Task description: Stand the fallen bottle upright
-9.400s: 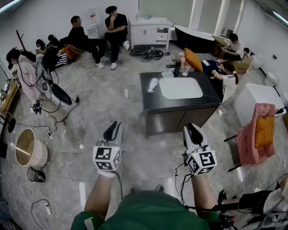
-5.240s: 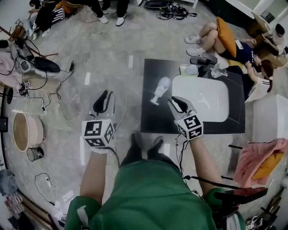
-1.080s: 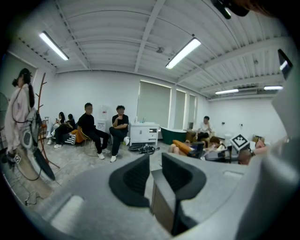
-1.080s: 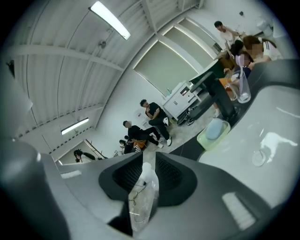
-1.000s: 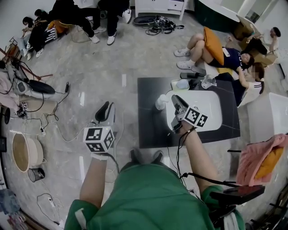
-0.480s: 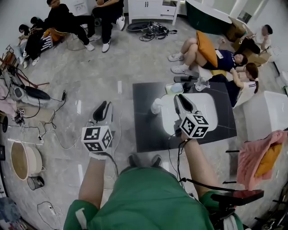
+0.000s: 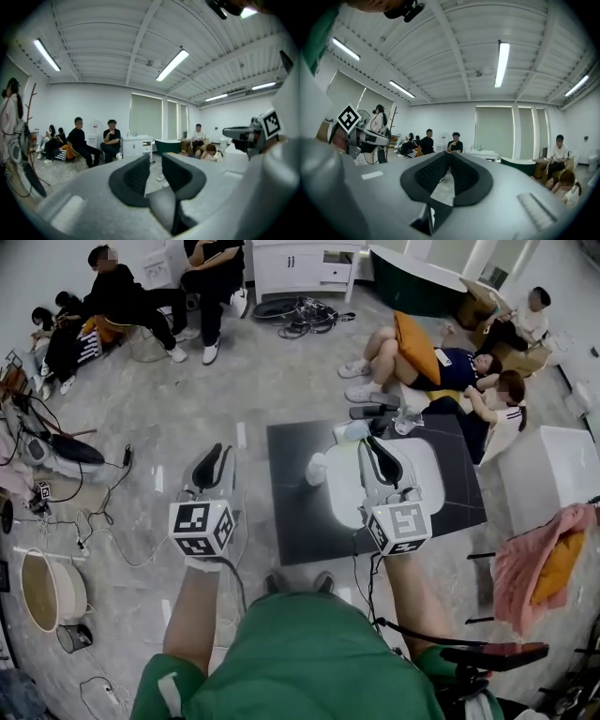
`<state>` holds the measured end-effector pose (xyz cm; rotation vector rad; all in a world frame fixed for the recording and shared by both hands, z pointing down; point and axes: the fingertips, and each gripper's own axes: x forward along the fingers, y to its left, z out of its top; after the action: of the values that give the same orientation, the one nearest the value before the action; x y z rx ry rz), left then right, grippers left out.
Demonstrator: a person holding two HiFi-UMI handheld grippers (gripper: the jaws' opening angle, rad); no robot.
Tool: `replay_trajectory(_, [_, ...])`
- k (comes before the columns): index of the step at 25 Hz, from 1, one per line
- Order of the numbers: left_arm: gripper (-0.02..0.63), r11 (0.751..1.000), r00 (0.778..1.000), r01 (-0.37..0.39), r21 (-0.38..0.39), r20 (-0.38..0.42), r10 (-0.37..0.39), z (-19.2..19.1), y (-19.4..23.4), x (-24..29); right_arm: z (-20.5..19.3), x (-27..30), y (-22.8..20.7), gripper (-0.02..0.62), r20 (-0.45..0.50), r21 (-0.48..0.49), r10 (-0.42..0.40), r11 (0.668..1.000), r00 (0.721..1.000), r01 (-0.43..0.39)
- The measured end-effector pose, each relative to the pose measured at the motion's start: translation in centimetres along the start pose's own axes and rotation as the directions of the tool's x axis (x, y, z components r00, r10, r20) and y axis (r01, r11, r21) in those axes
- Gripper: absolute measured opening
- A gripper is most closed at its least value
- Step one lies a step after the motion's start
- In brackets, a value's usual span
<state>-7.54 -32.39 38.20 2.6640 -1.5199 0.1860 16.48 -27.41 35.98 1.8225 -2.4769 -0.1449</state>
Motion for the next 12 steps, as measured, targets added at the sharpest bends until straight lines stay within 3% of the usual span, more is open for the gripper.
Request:
replay_trajectory(7, [0.078, 0.999, 0.998, 0.019, 0.036, 0.054, -0.021, 2.7, -1.0, 0.0, 4.5, -1.7, 0.6, 0.040, 0.109, -0.137, -0.005, 0.990, 0.994, 0.020])
replay_trajectory(12, [0.078, 0.999, 0.997, 0.031, 0.035, 0.075, -0.033, 3.4, -1.2, 0.3, 5.6, -2.0, 1.1, 0.040, 0.127, -0.153, 0.009, 0.988, 0.992, 0.010])
